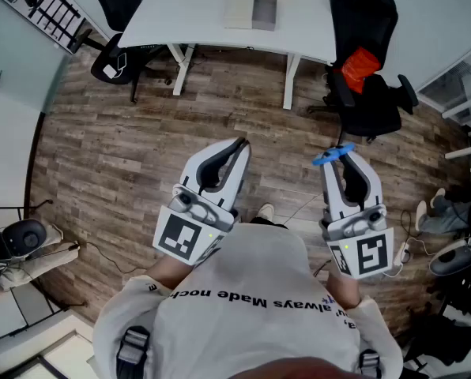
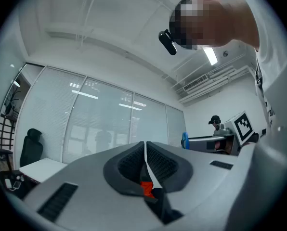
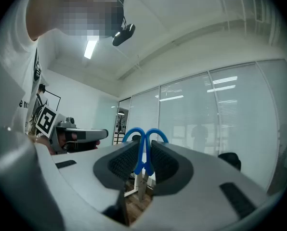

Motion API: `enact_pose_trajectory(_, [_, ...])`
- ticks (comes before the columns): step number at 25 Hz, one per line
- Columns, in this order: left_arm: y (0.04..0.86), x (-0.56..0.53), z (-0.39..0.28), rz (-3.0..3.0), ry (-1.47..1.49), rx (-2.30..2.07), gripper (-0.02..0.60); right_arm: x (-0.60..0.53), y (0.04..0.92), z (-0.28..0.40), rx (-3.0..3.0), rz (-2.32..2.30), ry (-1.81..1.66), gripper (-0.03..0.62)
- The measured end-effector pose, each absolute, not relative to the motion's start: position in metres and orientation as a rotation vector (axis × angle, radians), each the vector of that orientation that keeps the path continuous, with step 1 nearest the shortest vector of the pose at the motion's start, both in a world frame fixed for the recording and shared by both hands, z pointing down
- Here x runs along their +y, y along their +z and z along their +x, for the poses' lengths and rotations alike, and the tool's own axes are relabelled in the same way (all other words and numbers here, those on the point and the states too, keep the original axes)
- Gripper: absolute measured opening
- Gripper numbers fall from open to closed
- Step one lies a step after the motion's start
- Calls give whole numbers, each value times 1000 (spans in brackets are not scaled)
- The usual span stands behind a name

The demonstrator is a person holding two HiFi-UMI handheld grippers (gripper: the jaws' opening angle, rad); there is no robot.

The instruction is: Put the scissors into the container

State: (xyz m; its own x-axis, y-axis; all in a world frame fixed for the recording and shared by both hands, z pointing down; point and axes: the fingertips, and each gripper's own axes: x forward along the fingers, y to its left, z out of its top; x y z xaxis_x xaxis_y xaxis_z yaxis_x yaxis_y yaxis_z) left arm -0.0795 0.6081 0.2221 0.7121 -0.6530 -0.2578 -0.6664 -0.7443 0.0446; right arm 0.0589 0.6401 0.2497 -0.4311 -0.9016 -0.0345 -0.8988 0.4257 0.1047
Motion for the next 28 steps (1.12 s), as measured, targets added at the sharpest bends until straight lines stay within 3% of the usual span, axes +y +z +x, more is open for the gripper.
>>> enact_pose_trajectory(14, [225,624,-19,-2866,401,1113,31,657,255,112,-2663,1653,-164,93])
enact_pose_trajectory(28, [230,594,-14,-2842,398,1162,31,626,257,120,-2717,1610,-155,94])
